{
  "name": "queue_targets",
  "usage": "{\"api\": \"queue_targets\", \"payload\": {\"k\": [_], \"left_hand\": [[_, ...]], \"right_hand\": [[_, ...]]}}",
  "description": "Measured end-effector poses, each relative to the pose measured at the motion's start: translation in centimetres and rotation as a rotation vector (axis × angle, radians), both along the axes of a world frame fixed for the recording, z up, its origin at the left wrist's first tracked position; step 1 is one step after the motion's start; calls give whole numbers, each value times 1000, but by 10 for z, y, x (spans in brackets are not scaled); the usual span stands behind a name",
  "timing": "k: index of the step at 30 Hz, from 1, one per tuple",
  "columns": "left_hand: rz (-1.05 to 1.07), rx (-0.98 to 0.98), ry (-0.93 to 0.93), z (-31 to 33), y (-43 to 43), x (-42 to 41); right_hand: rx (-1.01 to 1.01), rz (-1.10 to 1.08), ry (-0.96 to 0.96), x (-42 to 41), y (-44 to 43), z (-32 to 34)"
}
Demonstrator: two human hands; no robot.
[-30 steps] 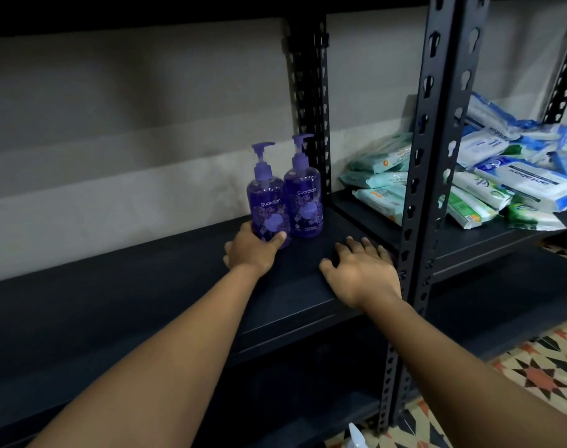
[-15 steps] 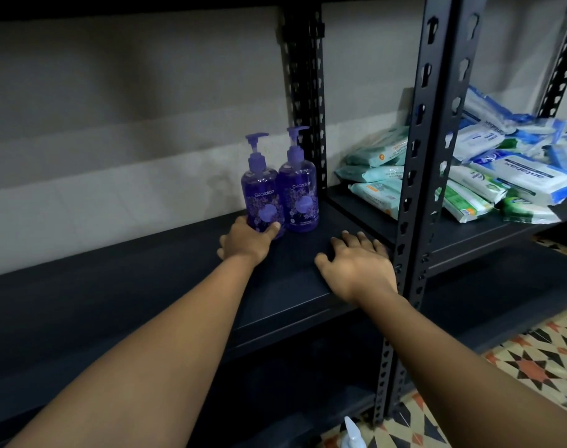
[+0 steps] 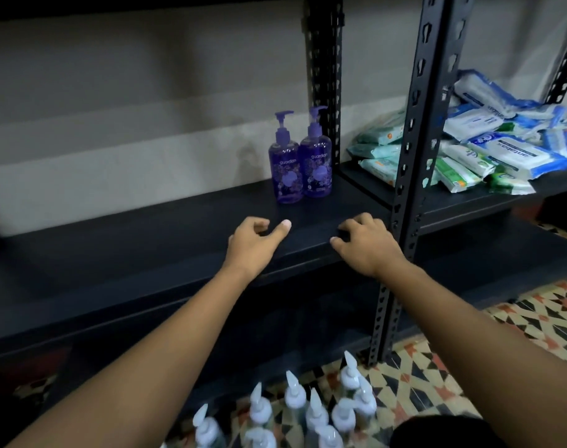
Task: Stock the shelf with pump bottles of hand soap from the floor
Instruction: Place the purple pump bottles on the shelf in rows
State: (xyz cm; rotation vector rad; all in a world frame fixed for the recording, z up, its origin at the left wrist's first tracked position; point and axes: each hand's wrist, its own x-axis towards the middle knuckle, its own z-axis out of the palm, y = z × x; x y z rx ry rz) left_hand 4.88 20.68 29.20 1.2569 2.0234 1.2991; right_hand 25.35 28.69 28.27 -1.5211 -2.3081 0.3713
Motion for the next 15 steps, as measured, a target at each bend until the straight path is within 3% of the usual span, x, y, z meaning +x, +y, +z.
{"api": "queue_targets", "payload": {"k": [5, 15], "left_hand": [[-76, 73, -56, -6, -98, 27], [-131, -172, -153, -111, -248, 42]], "right_hand": [[-64, 120, 278, 19, -88, -16], [-375, 159, 266, 70, -231, -125]]}}
